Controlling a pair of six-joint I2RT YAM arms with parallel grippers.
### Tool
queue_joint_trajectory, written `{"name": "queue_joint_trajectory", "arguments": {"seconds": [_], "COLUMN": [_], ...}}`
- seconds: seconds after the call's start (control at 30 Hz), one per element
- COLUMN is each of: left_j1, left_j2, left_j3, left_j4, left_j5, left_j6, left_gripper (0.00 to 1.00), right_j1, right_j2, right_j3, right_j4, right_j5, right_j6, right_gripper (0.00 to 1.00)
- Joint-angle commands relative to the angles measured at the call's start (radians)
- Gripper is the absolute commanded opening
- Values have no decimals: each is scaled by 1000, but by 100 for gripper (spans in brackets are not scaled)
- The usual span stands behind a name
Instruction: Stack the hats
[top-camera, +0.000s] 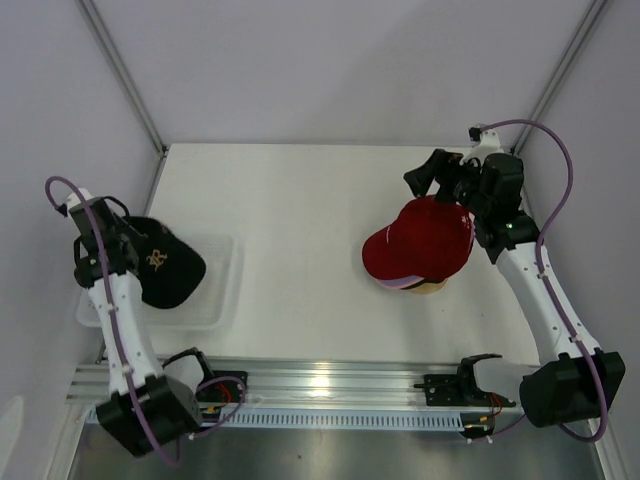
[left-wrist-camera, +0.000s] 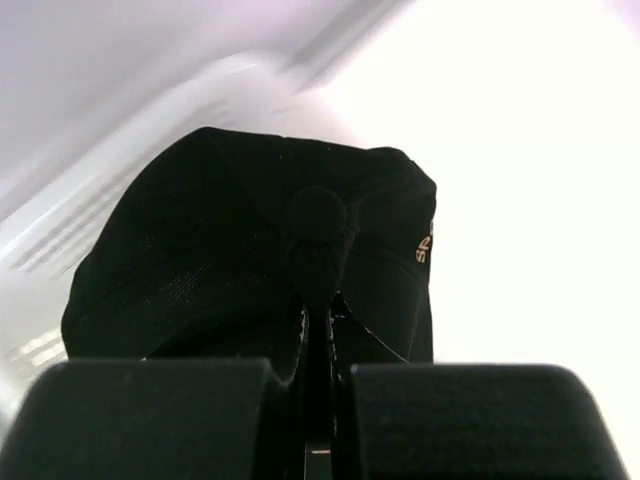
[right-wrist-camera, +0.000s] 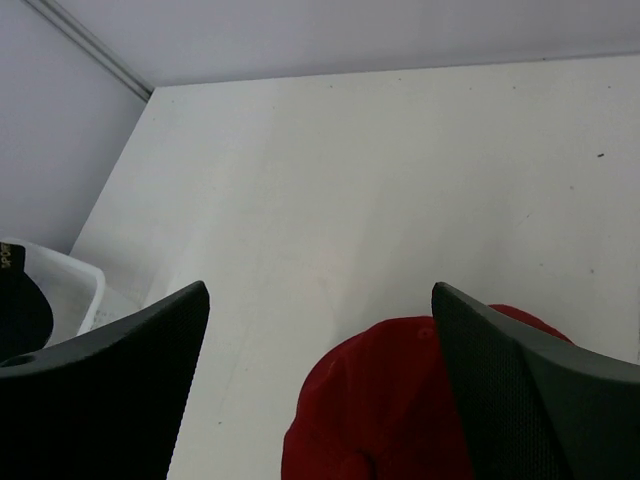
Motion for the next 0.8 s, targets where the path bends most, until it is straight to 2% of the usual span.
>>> {"name": "queue_joint_trajectory", "arguments": {"seconds": [0.0, 0.03, 0.07, 0.13, 0.17, 0.2, 0.27, 0.3, 0.37, 0.4, 0.43, 0.5, 0.53, 0.63, 0.77], "left_j1": [-108, -138, -148, -187, -210, -243, -362, -460, -567, -664, -713, -840, -875, -953, -991], "left_j2": [-209, -223, -227, -223, -218, -212, -197, -188, -146, -125, -103, -31, -4, 101, 203], "left_j3": [122, 183, 204, 277, 293, 302, 329, 351, 398, 412, 429, 489, 503, 544, 543], "left_j4": [-44, -62, -67, -61, -47, -23, 63, 83, 112, 108, 91, 40, 22, 19, 144], "left_j5": [279, 351, 504, 658, 808, 885, 994, 1063, 1113, 1162, 1176, 1168, 1150, 1151, 1179], "left_j6": [91, 112, 120, 140, 152, 166, 217, 243, 332, 364, 467, 554, 630, 704, 696], "left_gripper": [1, 1, 1, 1, 1, 1, 1, 1, 1, 1, 1, 1, 1, 1, 1], "right_j1": [4, 4, 2, 2, 1, 2, 2, 2, 4, 4, 4, 1, 1, 2, 5], "right_j2": [-39, -44, -44, -45, -44, -44, -38, -35, -35, -38, -39, -57, -64, -96, -151], "right_j3": [74, 82, 99, 115, 131, 137, 148, 160, 177, 194, 201, 211, 206, 163, 47], "right_j4": [32, 35, 44, 58, 82, 98, 143, 151, 142, 133, 116, 76, 69, 49, 44], "right_j5": [-3, -24, -37, -95, -122, -148, -248, -295, -322, -322, -320, -295, -296, -307, -331], "right_j6": [-4, -2, 1, 16, 28, 39, 64, 64, 53, 48, 44, 45, 53, 105, 177], "right_gripper": [97, 97, 98, 100, 99, 99, 100, 99, 100, 100, 99, 100, 99, 100, 99]}}
